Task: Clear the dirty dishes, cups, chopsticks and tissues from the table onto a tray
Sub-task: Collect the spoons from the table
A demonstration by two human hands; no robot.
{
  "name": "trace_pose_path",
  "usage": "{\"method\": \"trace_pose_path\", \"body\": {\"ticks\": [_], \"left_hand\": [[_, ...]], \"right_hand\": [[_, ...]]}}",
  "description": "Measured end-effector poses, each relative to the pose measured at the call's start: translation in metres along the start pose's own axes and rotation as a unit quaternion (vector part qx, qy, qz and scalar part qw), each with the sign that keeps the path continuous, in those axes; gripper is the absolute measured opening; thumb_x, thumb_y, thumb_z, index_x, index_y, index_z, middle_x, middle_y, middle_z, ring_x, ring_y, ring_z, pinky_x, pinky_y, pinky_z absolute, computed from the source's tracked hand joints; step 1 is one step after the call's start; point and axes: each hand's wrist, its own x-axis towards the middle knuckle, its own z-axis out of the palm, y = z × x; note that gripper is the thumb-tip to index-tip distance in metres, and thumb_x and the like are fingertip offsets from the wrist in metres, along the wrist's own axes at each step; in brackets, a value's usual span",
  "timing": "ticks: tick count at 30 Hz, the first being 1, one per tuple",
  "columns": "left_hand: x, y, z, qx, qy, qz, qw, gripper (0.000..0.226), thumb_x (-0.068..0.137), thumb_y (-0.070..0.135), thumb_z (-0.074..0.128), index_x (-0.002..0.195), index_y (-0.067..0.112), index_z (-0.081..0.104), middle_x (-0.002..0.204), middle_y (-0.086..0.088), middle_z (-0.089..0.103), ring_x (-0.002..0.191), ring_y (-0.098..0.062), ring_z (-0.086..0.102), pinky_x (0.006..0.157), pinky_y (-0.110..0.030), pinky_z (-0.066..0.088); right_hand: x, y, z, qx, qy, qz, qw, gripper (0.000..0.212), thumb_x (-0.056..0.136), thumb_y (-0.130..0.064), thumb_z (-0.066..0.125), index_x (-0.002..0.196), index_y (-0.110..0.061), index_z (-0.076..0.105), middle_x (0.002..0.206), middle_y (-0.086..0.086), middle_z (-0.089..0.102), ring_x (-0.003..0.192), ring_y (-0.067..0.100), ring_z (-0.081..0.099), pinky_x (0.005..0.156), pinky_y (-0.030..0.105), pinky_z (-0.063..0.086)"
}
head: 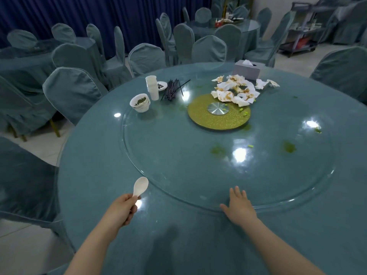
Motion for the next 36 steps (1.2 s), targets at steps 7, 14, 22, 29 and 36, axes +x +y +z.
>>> {"method": "trace_pose_path", "body": {"ticks": [7, 14, 22, 29, 36], "left_hand": [[0.034, 0.019, 0.032, 0.045, -0.005, 0.001, 0.999, 0.017, 0.096, 0.021, 0.048, 0.098, 0.011, 0.062, 0.074, -0.003, 0.050, 0.047, -0.014, 0.034, 0.045, -0.021, 0.028], [0.060, 0.036, 0.084, 0.084, -0.056, -0.010, 0.995, 0.015, 0.094, 0.017, 0.050, 0.097, 0.007, 0.061, 0.068, -0.002, 0.044, 0.047, -0.014, 0.031, 0.041, -0.020, 0.025], [0.086, 0.032, 0.112, 0.109, -0.041, -0.006, 0.993, 0.010, 0.094, 0.016, 0.045, 0.092, 0.019, 0.054, 0.065, -0.003, 0.043, 0.046, -0.013, 0.028, 0.043, -0.022, 0.023], [0.108, 0.031, 0.125, 0.152, -0.015, 0.012, 0.988, 0.017, 0.093, 0.019, 0.050, 0.079, 0.009, 0.051, 0.064, -0.003, 0.048, 0.049, -0.017, 0.034, 0.048, -0.023, 0.028], [0.120, 0.027, 0.135, 0.166, 0.026, 0.021, 0.986, 0.018, 0.093, 0.021, 0.051, 0.079, 0.009, 0.052, 0.072, -0.007, 0.056, 0.057, -0.021, 0.043, 0.059, -0.029, 0.036]], "right_hand": [[0.016, 0.048, -0.024, -0.037, 0.038, 0.073, 0.996, 0.093, 0.088, -0.071, 0.034, 0.150, -0.004, 0.016, 0.161, 0.008, 0.005, 0.146, 0.028, 0.010, 0.114, 0.045, 0.020], [0.028, 0.047, -0.028, 0.013, 0.065, 0.076, 0.995, 0.103, 0.085, -0.072, 0.040, 0.151, -0.006, -0.004, 0.160, 0.009, -0.012, 0.147, 0.027, -0.009, 0.117, 0.045, 0.009], [0.055, 0.022, -0.019, 0.031, 0.039, -0.024, 0.998, 0.119, 0.074, -0.072, 0.058, 0.151, -0.010, -0.009, 0.159, 0.005, -0.016, 0.147, 0.024, -0.013, 0.118, 0.044, 0.004], [0.069, 0.010, -0.018, 0.026, 0.035, -0.052, 0.998, 0.117, 0.075, -0.072, 0.055, 0.151, -0.011, -0.010, 0.159, 0.005, -0.018, 0.146, 0.025, -0.016, 0.118, 0.043, 0.000], [0.070, 0.001, -0.014, 0.012, 0.041, -0.069, 0.997, 0.119, 0.073, -0.073, 0.057, 0.151, -0.011, -0.008, 0.160, 0.005, -0.016, 0.146, 0.023, -0.015, 0.118, 0.044, -0.001]]}}
